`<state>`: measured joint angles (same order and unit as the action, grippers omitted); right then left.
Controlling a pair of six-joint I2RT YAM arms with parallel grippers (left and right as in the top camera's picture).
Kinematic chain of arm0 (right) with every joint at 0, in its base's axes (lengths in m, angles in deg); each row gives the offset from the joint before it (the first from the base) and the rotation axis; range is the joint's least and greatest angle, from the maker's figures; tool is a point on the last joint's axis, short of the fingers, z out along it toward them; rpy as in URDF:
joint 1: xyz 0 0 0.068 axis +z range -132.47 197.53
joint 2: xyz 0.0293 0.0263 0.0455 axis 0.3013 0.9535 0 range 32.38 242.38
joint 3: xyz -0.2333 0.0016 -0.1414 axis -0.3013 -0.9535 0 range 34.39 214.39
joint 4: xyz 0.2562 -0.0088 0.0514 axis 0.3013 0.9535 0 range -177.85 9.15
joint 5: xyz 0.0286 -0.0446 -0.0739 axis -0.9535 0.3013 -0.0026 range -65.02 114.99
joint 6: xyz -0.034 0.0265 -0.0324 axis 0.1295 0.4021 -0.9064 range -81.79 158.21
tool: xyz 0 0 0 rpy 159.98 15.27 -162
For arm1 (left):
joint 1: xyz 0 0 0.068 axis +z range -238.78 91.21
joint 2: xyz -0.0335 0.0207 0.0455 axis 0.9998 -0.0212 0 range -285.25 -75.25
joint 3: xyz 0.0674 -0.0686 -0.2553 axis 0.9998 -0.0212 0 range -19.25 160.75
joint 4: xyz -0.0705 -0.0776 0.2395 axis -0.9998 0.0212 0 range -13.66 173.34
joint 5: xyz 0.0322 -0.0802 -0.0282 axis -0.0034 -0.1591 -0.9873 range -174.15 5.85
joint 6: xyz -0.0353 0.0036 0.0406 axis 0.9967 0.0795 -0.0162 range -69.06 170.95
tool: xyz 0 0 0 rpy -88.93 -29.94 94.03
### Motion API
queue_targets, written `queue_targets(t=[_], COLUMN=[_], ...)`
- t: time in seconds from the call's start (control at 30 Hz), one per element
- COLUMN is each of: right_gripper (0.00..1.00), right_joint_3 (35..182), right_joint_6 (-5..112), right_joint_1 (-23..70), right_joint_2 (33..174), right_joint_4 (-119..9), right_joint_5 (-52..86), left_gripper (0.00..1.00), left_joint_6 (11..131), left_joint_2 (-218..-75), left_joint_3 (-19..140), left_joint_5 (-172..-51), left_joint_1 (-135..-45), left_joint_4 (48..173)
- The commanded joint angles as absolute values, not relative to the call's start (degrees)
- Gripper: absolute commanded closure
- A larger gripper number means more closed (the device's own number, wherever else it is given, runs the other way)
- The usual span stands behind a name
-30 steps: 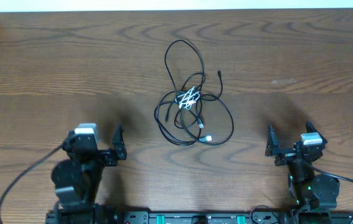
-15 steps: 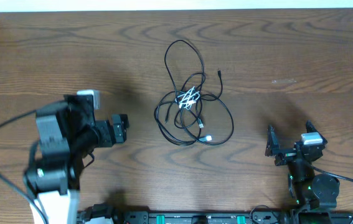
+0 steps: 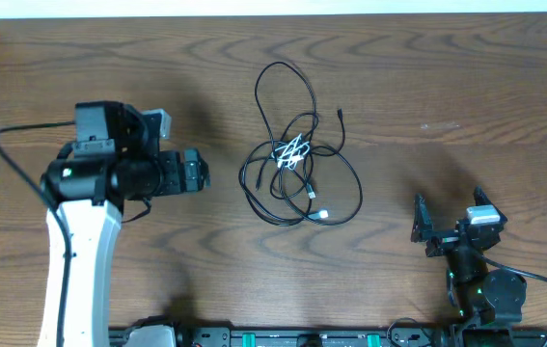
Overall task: Untangle cables
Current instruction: 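Move the left gripper over the left side of the cable bundle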
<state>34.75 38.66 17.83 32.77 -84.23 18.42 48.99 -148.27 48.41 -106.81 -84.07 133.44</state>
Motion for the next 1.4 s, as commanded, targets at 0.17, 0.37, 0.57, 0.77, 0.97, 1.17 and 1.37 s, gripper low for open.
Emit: queue_targets(t=[0.17, 0.37, 0.57, 0.77, 0.97, 1.17, 1.37], right_gripper=[0.01, 0.01, 0.01, 0.01, 0.01, 0.01, 0.01], right_joint_3=[34.70, 34.70, 34.70, 34.70, 34.70, 34.70, 34.70], right_joint_6=[39.25, 39.25, 39.25, 39.25, 39.25, 39.25, 39.25], right_joint_1=[17.96, 17.96, 17.96, 17.96, 17.96, 17.96, 17.96], right_joint_2=[32.77, 32.77, 32.77, 32.77, 32.77, 32.77, 32.77], right_joint_4=[-83.99, -83.99, -83.97, -83.97, -83.99, -83.99, -83.97], right_joint_5=[18.64, 18.64, 18.64, 18.64, 18.66, 18.64, 18.64], left_gripper=[0.02, 0.02, 0.02, 0.02, 0.02, 0.02, 0.02], left_joint_6=[50.30, 54.96, 58.78, 64.38, 67.44, 67.57, 68.09], left_joint_2=[-154.69, -159.13, -161.62, -164.86, -170.67, -174.89, -175.63], left_joint_3=[49.61, 49.61, 49.52, 49.50, 49.48, 49.48, 49.46], left_joint_5=[-109.03, -102.70, -91.66, -89.67, -89.69, -89.65, -89.65], left_joint_1=[-84.16, -88.71, -96.51, -98.52, -99.68, -103.48, -106.11], left_joint_4=[130.99, 133.02, 130.95, 127.38, 127.17, 125.26, 122.07])
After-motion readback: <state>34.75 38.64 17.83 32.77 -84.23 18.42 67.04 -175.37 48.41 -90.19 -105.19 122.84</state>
